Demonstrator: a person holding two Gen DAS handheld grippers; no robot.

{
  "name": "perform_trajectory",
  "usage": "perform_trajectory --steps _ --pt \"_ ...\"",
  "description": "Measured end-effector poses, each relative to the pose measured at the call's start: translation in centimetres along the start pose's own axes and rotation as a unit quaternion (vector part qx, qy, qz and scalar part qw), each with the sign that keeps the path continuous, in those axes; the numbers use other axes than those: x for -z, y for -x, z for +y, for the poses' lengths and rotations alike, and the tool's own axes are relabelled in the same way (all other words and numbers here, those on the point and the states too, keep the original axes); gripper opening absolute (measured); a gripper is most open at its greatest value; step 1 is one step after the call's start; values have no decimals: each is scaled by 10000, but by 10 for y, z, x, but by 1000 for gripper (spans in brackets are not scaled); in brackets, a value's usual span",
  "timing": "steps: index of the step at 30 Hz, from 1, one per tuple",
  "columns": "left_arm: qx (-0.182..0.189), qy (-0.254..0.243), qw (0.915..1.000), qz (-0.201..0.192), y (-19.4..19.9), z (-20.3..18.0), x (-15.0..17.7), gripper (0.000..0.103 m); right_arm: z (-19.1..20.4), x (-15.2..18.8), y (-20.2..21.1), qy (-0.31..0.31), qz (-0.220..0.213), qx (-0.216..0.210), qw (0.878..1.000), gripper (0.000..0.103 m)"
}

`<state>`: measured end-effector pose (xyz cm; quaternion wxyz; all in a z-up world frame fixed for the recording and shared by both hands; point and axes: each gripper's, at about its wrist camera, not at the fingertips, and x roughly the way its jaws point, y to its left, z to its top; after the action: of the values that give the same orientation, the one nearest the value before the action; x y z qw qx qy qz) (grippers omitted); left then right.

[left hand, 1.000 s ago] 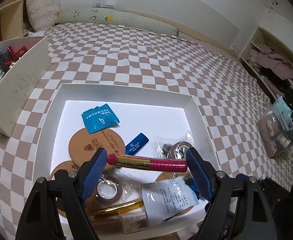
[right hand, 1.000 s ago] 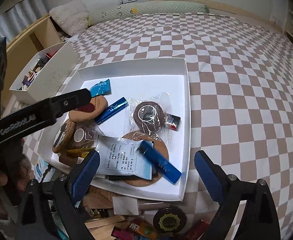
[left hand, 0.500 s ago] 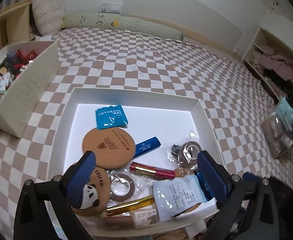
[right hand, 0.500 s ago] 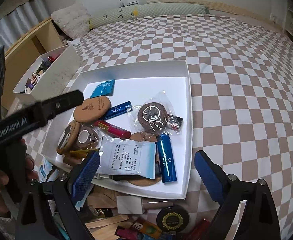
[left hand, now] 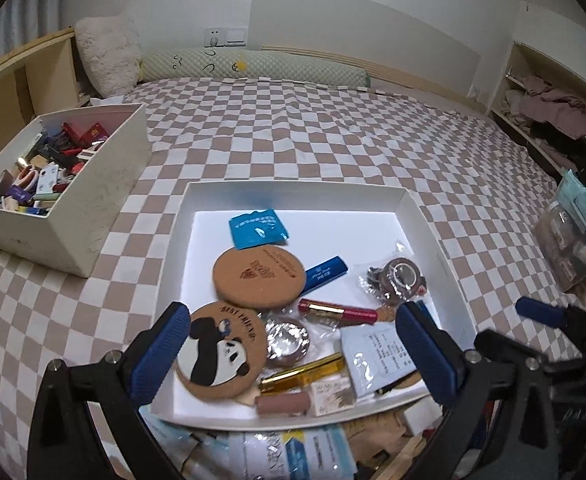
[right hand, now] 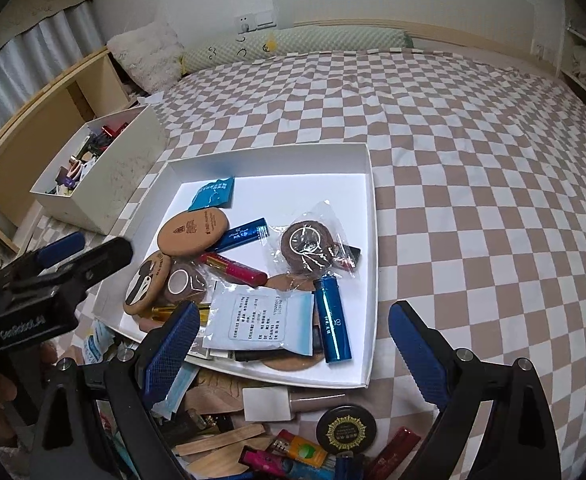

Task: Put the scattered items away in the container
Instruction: 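Withdraw both open tools from the white tray back over the pile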

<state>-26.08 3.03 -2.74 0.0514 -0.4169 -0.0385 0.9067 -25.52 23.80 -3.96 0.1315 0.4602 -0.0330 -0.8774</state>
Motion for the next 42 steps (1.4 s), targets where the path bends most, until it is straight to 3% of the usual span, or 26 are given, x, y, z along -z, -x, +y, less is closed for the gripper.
perform_trajectory --steps 7,9,42 --pt "-116 -47 9999 73 13 7 13 103 7 4 5 35 -131 105 9999 96" --pt "-141 -56 9999 59 17 8 16 103 10 6 8 91 -209 172 9996 103" --pt "-93 -57 9998 -155 92 6 64 103 20 51 72 251 -513 351 9977 103"
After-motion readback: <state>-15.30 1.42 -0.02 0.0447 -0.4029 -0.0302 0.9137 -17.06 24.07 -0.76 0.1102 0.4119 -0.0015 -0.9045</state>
